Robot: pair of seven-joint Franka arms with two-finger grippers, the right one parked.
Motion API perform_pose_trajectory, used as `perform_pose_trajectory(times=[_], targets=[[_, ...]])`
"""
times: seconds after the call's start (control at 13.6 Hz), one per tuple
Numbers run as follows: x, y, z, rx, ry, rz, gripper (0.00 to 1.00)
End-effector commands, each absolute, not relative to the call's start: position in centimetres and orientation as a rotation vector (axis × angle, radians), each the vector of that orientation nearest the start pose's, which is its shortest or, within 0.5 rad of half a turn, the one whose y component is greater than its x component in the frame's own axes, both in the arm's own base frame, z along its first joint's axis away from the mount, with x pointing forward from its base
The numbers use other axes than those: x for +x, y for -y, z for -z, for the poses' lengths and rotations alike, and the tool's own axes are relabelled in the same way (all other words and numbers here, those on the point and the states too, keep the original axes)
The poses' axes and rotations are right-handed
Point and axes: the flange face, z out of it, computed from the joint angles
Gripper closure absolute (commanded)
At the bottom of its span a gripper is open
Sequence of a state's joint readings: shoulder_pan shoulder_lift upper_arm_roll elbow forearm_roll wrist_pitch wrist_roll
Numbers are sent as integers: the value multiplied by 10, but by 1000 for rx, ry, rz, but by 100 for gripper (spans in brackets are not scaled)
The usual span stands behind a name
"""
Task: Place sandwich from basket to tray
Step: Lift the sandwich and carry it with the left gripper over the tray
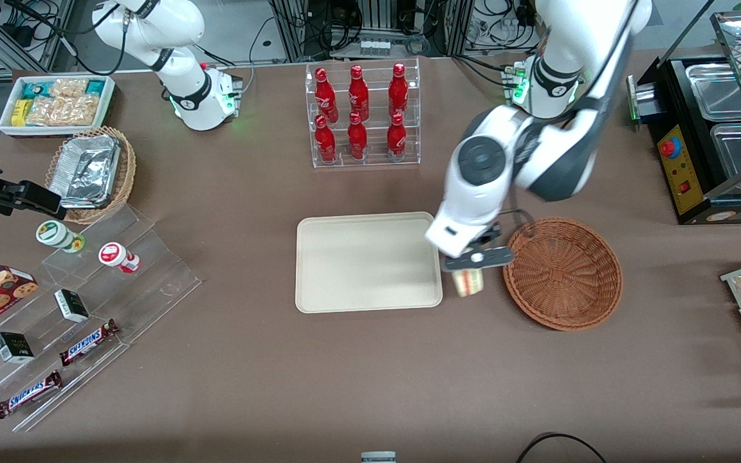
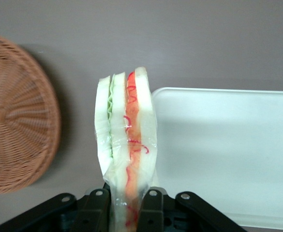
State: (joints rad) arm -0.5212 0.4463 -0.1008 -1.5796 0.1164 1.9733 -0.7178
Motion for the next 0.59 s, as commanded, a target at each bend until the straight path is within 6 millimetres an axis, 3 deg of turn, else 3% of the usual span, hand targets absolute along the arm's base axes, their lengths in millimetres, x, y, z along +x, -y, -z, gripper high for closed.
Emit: perform_pose_trajectory(times=[0.0, 0.37, 0.51], targets=[[563, 427, -367, -3083, 18, 46, 100], [539, 488, -335, -3154, -118, 159, 100], [535, 502, -323, -3172, -151, 182, 100]])
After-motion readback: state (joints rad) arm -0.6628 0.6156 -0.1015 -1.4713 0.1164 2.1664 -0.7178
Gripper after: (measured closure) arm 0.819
